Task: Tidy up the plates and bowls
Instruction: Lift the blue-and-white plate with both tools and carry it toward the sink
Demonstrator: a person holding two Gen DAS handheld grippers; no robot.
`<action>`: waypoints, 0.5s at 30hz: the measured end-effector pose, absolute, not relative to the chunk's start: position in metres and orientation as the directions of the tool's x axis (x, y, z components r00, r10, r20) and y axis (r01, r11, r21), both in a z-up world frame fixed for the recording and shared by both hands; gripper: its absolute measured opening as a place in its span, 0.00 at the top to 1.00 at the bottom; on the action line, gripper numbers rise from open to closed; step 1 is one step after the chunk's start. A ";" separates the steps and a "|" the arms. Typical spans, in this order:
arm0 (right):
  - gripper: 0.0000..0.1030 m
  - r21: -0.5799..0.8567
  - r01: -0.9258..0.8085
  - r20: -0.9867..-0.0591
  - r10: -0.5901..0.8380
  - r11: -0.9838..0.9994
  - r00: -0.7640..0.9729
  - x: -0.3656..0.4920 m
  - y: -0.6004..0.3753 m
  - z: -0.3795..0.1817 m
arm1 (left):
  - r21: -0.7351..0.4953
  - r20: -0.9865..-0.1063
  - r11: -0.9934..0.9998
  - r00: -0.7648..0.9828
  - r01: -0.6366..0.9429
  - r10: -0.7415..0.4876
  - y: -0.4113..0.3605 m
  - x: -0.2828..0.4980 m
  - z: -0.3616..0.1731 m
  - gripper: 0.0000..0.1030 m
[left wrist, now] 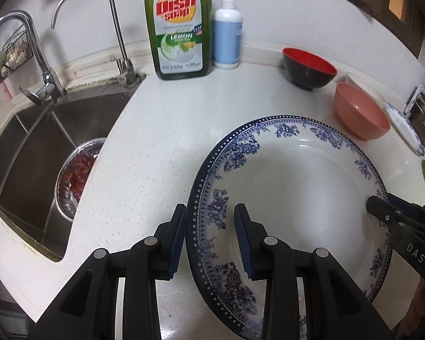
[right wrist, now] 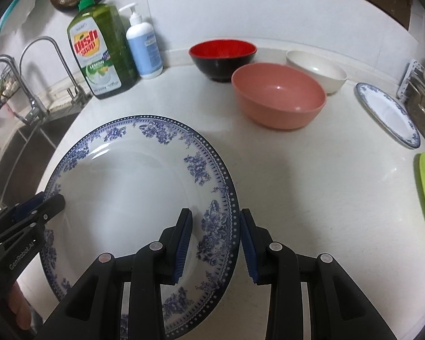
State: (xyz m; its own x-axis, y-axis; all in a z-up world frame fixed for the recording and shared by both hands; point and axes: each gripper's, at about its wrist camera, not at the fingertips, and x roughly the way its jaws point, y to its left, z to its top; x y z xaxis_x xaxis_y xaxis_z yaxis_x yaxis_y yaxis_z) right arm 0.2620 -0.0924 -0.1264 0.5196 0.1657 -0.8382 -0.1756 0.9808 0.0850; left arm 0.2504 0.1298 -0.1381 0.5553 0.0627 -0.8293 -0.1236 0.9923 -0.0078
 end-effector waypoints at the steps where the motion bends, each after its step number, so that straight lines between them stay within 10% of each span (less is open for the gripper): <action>1: 0.66 0.086 -0.175 -0.842 0.165 0.981 0.514 0.263 -0.092 -0.129 | -0.008 -0.832 0.992 0.551 -0.124 0.062 0.130 0.251 -0.140 0.67; 15: 0.66 0.087 -0.166 -0.867 0.156 0.982 0.474 0.273 -0.087 -0.147 | -0.005 -0.853 0.992 0.518 -0.124 0.061 0.131 0.260 -0.156 0.67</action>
State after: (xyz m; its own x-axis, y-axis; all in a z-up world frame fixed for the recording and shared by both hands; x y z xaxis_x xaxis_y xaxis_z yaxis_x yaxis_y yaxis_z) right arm 0.2734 -0.0871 -0.1471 0.4735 0.1563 -0.8668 -0.1656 0.9824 0.0867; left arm 0.2605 0.1309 -0.1564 0.5181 0.0606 -0.8532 -0.1237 0.9923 -0.0047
